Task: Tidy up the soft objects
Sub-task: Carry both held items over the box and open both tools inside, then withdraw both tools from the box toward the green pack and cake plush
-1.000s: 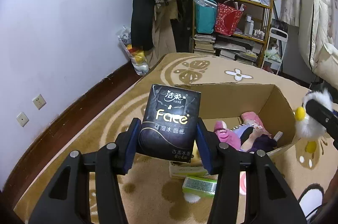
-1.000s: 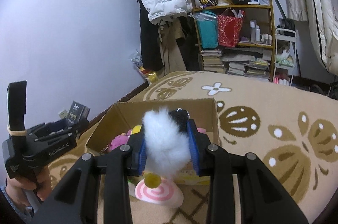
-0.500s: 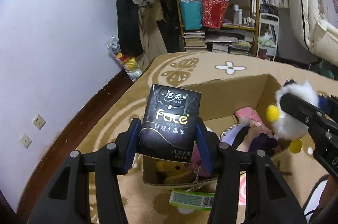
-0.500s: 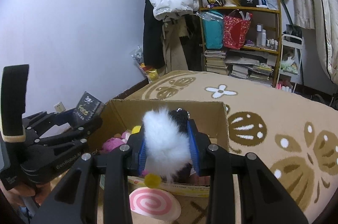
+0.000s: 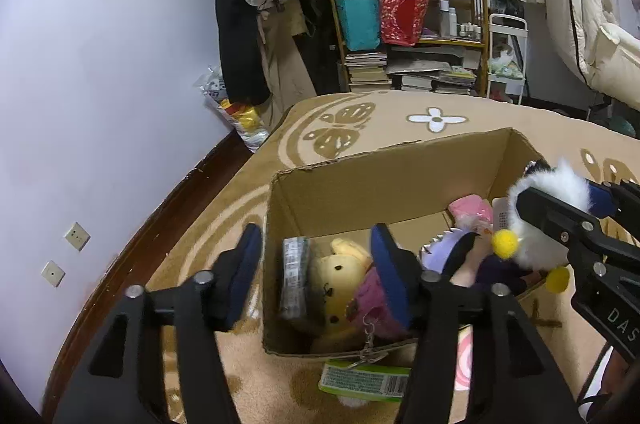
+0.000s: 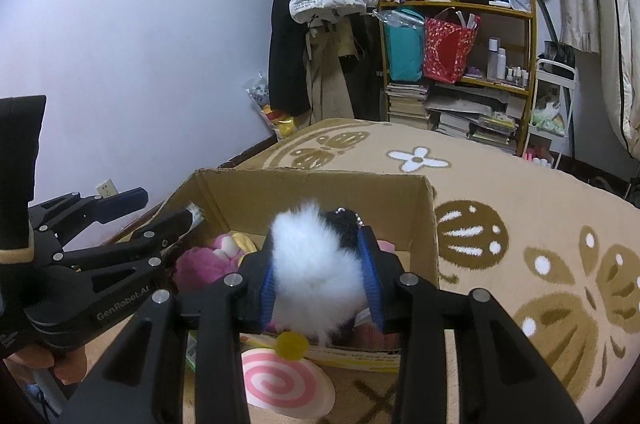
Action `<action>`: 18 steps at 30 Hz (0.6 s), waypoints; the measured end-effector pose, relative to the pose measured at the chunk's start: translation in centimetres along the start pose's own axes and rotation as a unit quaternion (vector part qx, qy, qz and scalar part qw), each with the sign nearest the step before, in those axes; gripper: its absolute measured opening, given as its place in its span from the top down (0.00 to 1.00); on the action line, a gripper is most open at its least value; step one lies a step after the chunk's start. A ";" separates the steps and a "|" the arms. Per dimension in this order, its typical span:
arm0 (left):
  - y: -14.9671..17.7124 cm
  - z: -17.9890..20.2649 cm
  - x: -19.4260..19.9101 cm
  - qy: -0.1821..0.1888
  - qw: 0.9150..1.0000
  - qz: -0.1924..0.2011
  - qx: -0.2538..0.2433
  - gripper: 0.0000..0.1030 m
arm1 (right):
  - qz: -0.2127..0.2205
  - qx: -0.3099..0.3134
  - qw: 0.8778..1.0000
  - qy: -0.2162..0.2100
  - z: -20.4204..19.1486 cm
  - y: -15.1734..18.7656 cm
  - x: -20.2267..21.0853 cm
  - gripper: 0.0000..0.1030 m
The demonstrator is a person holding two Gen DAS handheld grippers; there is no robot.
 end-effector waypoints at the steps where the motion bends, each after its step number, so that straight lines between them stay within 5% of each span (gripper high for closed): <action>1: 0.0 -0.1 0.0 -0.003 1.000 0.000 0.000 0.36 | -0.001 0.000 1.000 -0.001 0.0 0.0 -0.1 0.61; 4: 0.0 -0.3 0.1 -0.006 1.000 0.003 -0.001 0.24 | -0.006 -0.001 1.000 -0.005 -0.1 0.1 -0.3 0.58; 7: 0.2 -0.6 0.4 -0.010 1.000 0.003 0.003 0.14 | -0.010 -0.007 1.000 -0.011 0.0 0.3 -0.4 0.38; 11: 0.3 -1.0 0.4 -0.009 1.000 -0.004 0.008 0.10 | -0.011 -0.011 1.000 -0.010 0.0 0.4 -0.3 0.29; 18: 0.7 -2.2 1.3 0.005 1.000 -0.004 0.028 0.02 | 0.008 -0.024 1.000 0.017 0.5 0.3 1.0 0.00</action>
Point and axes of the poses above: each gripper's, at about its wrist camera, not at the fingertips, and x roughly against the way its jaws point, z to its right, y to its underside, the point moved 5 cm from there along -x, roughly the way its jaws point, and after that the axes turned 9 degrees about -y, right-handed, at the moved point
